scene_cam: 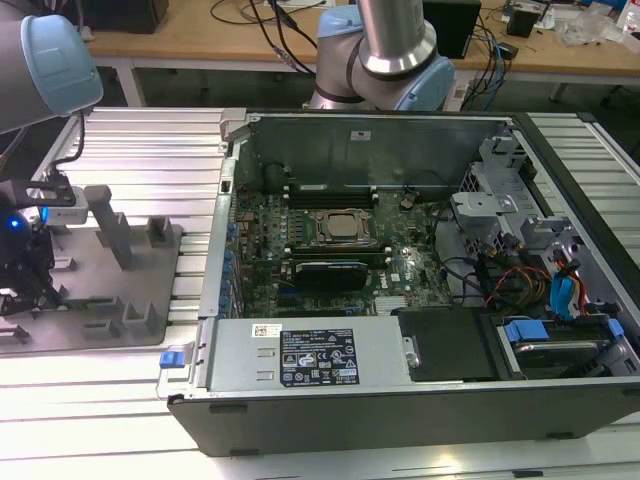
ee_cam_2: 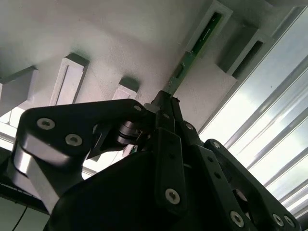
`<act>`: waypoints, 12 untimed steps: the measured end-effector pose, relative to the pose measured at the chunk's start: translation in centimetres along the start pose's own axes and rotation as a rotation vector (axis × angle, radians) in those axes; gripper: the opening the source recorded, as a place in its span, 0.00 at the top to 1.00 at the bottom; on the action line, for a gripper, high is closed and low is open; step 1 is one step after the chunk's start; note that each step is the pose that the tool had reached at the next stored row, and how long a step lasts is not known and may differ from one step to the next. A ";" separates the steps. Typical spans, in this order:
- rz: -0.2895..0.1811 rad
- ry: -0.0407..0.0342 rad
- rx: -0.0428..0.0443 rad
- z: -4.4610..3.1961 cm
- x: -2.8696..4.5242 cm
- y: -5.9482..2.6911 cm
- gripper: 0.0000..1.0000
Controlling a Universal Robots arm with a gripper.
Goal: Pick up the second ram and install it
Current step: 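Pick up the second ram and move it above second insertion slot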
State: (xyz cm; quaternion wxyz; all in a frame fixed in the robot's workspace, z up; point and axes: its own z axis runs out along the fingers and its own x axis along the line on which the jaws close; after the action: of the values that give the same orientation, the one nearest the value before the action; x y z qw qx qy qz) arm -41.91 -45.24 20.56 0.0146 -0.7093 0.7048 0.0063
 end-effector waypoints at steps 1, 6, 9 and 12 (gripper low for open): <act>0.000 0.0000 0.0001 -0.02 0.00 0.00 0.90; 0.000 0.0006 0.0000 -1.59 -0.04 -0.02 0.90; 0.000 0.0008 0.0000 -3.24 -0.10 -0.04 0.90; 0.000 0.0009 0.0000 -4.01 -0.12 -0.05 0.90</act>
State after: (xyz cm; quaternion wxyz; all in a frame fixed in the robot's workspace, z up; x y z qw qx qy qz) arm -41.91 -45.24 24.57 0.0143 -0.7092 0.7049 0.0060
